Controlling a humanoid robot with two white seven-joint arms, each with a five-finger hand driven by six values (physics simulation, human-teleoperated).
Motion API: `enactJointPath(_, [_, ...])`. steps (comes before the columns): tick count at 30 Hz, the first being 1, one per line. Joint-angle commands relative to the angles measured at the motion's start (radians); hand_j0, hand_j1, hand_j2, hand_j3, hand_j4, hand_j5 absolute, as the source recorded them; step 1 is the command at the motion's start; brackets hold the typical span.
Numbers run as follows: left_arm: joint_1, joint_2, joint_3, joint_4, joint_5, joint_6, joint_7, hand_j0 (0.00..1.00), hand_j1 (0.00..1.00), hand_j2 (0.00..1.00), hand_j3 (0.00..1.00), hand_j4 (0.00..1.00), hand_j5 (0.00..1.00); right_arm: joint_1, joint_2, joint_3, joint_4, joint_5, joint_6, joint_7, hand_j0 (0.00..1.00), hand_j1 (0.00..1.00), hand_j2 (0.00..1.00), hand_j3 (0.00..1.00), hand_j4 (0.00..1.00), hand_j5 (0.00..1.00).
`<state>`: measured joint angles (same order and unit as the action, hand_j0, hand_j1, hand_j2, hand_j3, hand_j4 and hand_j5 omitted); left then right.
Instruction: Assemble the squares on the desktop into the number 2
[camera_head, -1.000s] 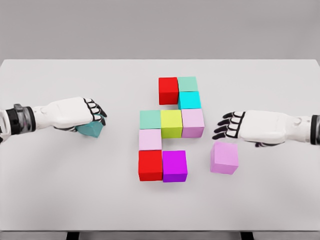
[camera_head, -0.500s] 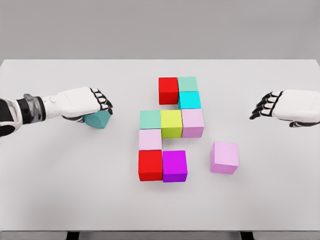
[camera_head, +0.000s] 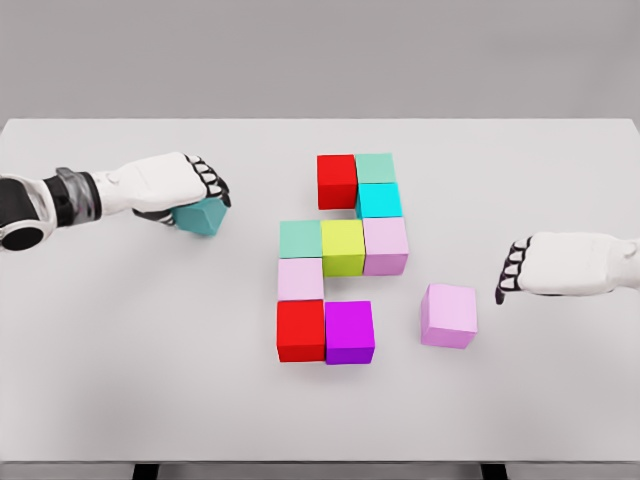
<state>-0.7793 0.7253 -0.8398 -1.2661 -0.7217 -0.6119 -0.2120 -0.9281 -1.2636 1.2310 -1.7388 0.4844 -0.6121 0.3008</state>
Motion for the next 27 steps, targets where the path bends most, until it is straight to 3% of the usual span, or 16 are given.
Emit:
enactJointPath(1, [-0.003, -0.021, 0.001, 0.02, 0.002, 0.001, 0.0, 0.71, 0.71, 0.71, 0.71, 0.71, 0.71, 0.0, 0.0, 0.008, -0.005, 0.002, 0.001, 0.0, 0.63, 0.63, 0.63, 0.63, 0.63, 0.63])
enactJointPath(27, [-0.124, -0.196, -0.005, 0.226, -0.007, 0.001, -0.064, 0.71, 0.71, 0.71, 0.71, 0.71, 0.71, 0.006, 0.079, 0.01, 0.011, 0.013, 0.001, 0.001, 0.61, 0.61, 0.61, 0.61, 0.61, 0.61])
